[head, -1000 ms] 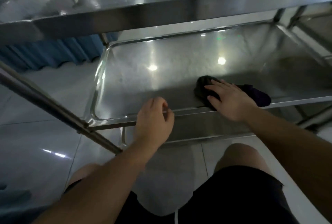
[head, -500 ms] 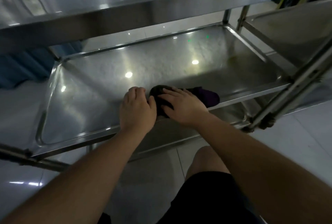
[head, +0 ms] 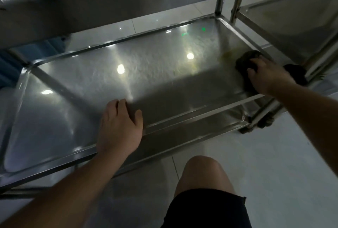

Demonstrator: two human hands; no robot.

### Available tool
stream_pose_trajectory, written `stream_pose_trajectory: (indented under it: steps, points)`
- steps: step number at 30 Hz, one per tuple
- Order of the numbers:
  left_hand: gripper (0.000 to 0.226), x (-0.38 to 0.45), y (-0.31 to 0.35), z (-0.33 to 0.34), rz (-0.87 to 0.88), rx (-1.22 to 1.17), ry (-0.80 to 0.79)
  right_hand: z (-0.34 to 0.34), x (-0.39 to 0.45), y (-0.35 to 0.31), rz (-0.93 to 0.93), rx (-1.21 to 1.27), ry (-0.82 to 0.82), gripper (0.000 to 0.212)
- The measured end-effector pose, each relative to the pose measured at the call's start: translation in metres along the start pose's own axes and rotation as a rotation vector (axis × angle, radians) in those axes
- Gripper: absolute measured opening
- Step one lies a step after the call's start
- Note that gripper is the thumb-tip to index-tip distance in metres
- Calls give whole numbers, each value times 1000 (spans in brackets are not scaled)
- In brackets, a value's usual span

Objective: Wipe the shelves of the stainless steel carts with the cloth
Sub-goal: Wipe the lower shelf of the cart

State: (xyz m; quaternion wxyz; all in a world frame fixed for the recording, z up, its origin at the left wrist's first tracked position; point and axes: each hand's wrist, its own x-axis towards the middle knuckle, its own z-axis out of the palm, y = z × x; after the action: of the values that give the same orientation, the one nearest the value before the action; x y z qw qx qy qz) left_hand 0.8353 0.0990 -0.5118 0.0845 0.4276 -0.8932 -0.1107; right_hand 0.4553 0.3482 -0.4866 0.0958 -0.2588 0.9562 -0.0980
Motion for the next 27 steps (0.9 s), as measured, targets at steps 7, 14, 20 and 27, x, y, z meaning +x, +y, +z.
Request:
stream_pose_trajectory:
  steps: [7,14,20,27]
  points:
    - [66,1,2,-3,2,72,-13,53,-32,-148,-346,5,6,58]
    - [66,-2,5,-7,-20,73,-34,73,-61,-187,-843,-32,-175,59]
    - [62,-2,3,-8,-24,90,-51,11,33,-37,-371,-1,-73,53]
    - [72,-4,5,-11,-24,91,-43,12,110,-66,14,61,27,59]
